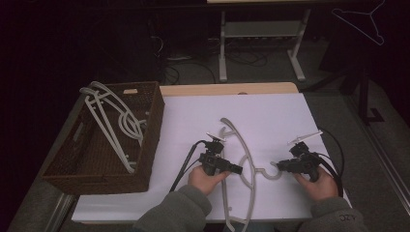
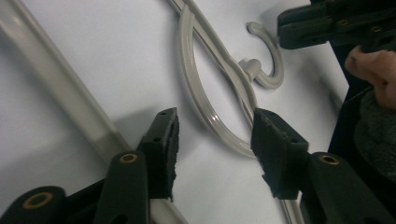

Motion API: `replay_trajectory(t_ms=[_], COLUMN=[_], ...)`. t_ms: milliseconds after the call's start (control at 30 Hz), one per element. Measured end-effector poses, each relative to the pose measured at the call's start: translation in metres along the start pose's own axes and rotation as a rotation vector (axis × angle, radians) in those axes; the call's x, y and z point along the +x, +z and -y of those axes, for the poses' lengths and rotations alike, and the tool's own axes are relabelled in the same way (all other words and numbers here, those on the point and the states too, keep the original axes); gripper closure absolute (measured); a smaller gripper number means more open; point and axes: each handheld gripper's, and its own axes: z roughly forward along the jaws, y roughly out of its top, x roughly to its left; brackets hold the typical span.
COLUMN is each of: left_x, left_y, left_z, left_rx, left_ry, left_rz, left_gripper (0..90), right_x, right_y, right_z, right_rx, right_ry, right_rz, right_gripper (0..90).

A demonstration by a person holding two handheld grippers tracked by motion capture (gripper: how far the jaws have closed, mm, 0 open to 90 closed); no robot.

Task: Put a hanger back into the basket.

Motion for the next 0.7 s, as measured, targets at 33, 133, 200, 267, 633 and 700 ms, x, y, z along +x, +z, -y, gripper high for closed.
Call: replay_trajectory(t_ms=[33,133,200,267,633,700], left_x=[0.0,-0.001,-0.002,-0.004,-0.001,0.001], left_y=[0.002,0.005,0.006,0.008,0.015,0.016], left_z=[0.0,-0.002,-0.004,-0.005,-0.01,-0.011], left_rx=[0.007,-0.005,-0.006,-0.007,0.008,0.006], left_ry=[0.005,0.001,-0.002,-0.005,-0.061,-0.071], left_rz=[-0.007,-0.025,-0.043,-0.047,-0.003,0.008], left_gripper=[53.3,57.6,58.4,58.4,64.1,66.7], right_x=[-0.001,-0.004,-0.005,-0.006,-0.01,-0.011], right_y=[-0.001,-0.002,0.001,0.003,0.003,0.003], right_z=[0.0,0.003,0.006,0.007,0.01,0.011], right_rx=[0.001,0.004,0.024,0.019,0.008,0.003], right_ry=[0.009,0.011,0.025,0.028,0.057,0.059], right_rz=[-0.005,-0.014,-0.023,-0.033,-0.09,-0.096], right_gripper=[74.5,69.3,68.8,70.6,76.3,76.9])
